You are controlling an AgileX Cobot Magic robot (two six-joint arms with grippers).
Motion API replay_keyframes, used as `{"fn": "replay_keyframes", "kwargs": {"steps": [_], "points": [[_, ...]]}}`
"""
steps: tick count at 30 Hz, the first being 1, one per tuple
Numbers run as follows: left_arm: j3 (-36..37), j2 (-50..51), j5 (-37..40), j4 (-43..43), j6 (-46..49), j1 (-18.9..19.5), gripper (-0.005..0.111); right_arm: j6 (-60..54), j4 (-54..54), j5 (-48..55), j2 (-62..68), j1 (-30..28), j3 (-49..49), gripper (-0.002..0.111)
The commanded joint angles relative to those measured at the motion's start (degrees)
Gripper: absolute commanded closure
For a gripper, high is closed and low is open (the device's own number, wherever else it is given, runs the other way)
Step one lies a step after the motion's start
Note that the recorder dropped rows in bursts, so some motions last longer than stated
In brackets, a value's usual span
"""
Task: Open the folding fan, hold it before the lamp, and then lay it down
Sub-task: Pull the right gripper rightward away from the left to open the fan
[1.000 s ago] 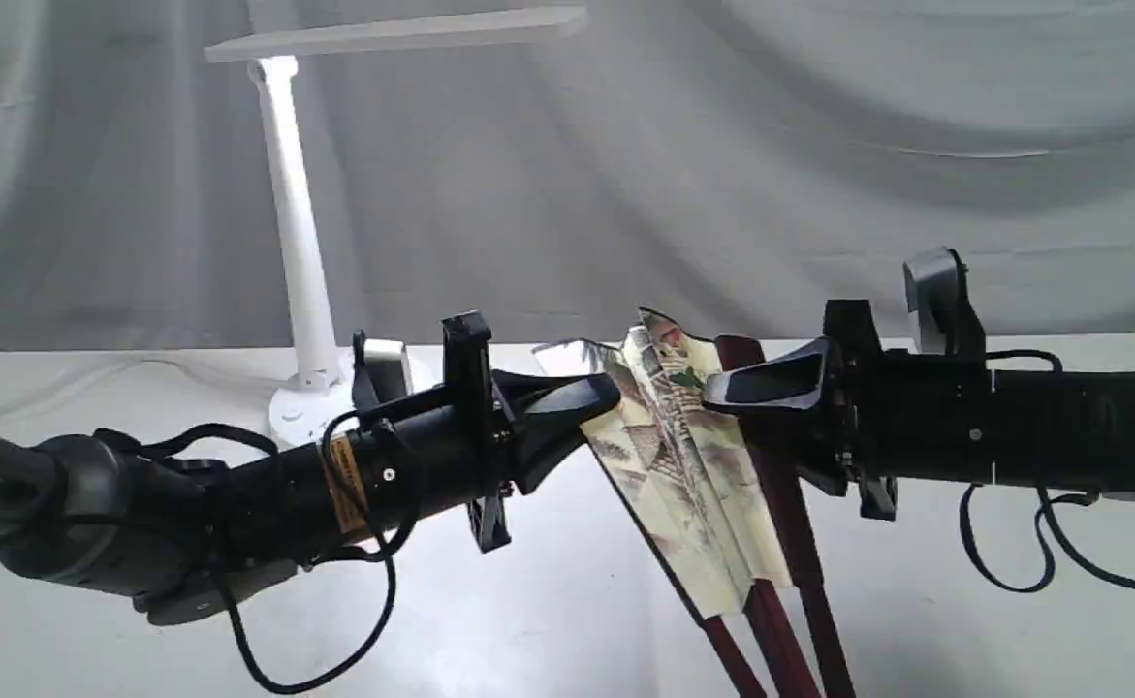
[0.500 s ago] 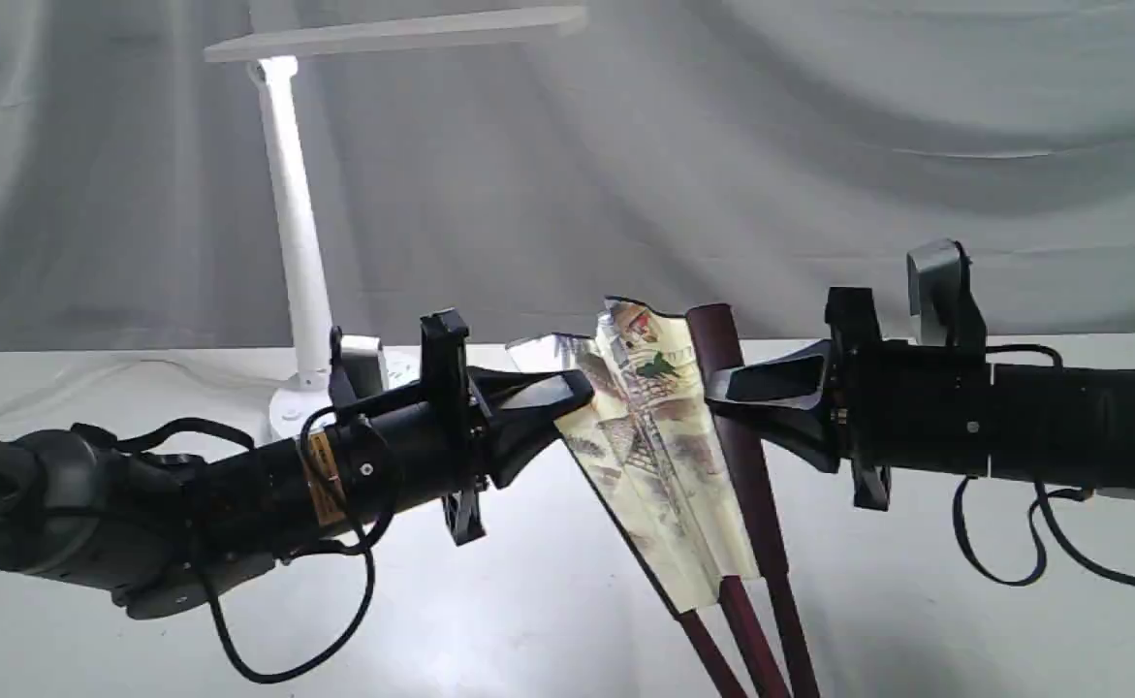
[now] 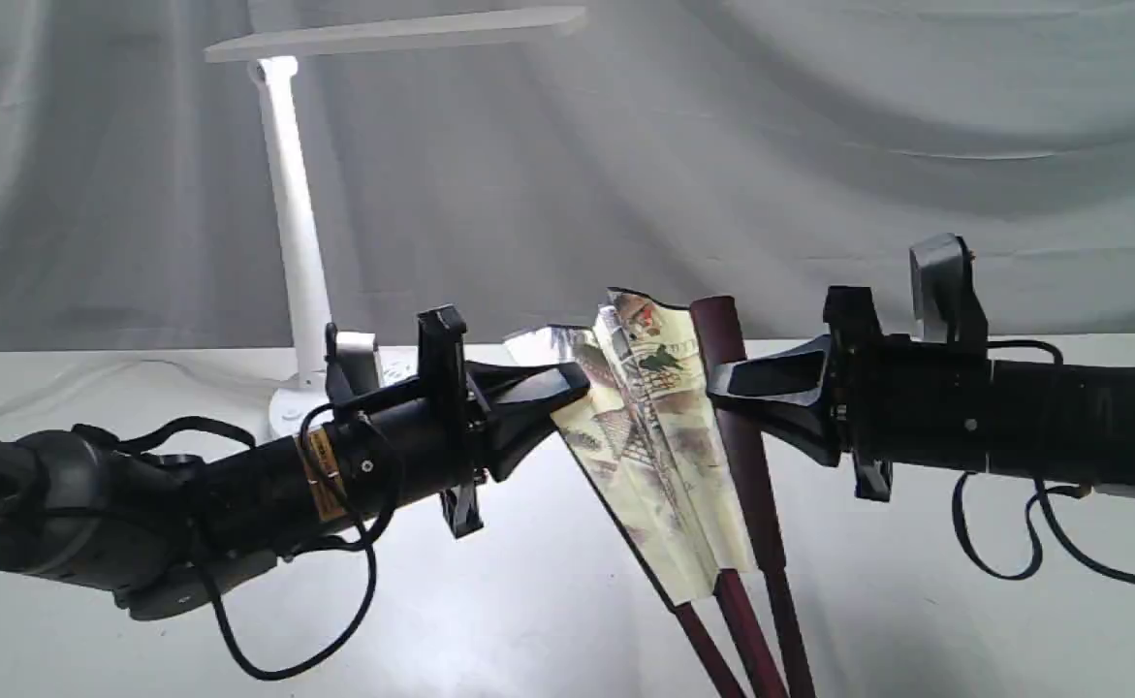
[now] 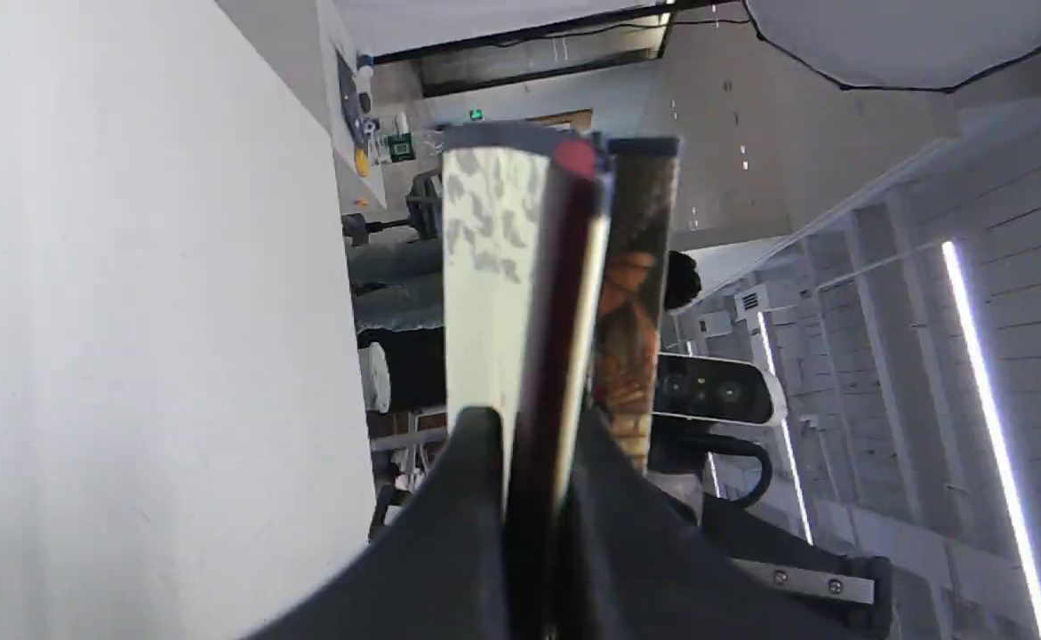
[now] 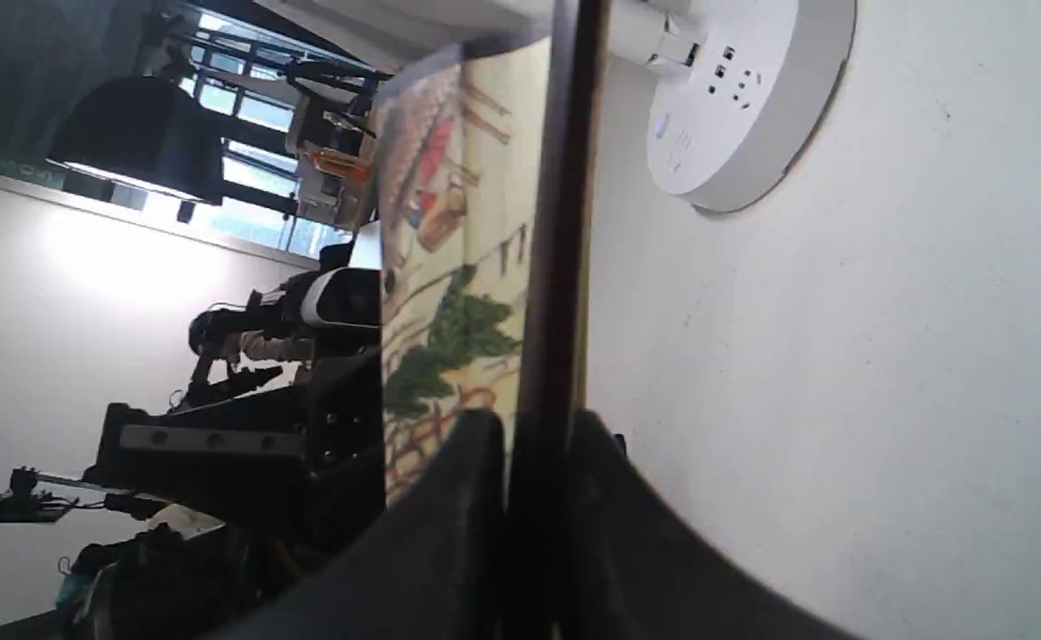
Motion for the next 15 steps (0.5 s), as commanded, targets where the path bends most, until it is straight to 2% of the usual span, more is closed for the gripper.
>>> {"fn": "replay_keyframes", "kwargs": {"steps": [1, 8, 15], "points": [[-0.39, -0.67, -1.79, -5.91, 0.12, 0.02, 0.107, -2.93, -1.52, -3.02, -0.12, -0.05, -0.32, 0.108], [-0.39, -0.54, -1.79, -9.71, 0.25, 0.02, 0.107, -3.06, -1.52, -7.9, -0.12, -0.93, -0.32, 0.108], [-0.29, -0.54, -1.79, -13.15, 1.97, 0.02, 0.107, -3.06, -1.52, -7.19, -0.12, -5.25, -0.32, 0.108]]}}
